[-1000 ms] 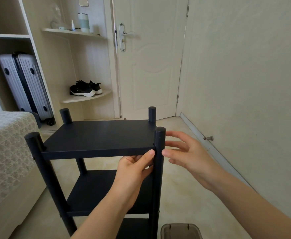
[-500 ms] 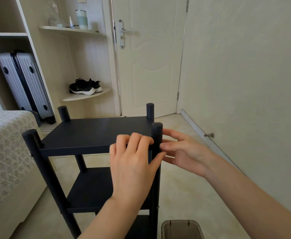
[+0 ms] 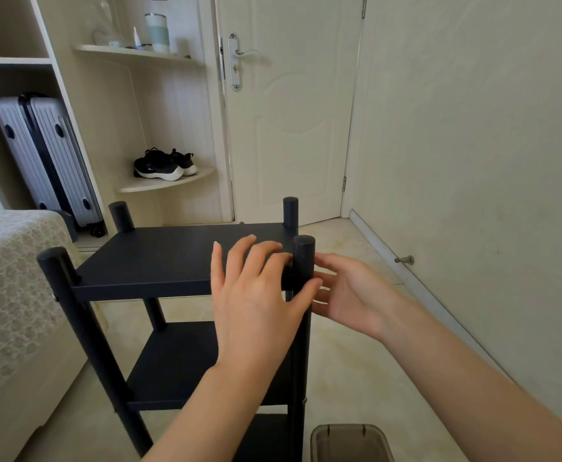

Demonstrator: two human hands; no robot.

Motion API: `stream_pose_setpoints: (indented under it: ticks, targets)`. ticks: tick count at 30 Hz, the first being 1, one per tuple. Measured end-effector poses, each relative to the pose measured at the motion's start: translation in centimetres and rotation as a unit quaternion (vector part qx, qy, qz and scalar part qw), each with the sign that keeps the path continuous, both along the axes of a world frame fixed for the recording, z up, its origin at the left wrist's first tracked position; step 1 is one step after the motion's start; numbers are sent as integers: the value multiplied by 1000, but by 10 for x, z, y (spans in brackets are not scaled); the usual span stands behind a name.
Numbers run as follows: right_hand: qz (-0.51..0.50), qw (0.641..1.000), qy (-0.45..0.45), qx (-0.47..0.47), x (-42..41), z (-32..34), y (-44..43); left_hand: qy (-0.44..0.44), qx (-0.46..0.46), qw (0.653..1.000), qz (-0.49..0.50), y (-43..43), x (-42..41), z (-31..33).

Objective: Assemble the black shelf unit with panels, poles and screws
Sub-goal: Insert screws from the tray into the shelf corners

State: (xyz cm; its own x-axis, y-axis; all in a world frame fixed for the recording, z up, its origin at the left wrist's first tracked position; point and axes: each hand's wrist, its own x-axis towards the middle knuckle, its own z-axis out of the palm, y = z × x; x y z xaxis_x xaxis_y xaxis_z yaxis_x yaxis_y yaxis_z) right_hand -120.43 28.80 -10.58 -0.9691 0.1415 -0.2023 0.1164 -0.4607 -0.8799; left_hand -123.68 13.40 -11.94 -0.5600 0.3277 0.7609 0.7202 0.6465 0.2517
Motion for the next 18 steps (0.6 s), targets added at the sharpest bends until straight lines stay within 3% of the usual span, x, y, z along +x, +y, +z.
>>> stream_pose_setpoints:
  ticks: [18]
  targets:
    - [25,998,3,49,-11,-4,-7,53,-23,998,8,-1,-6,-11]
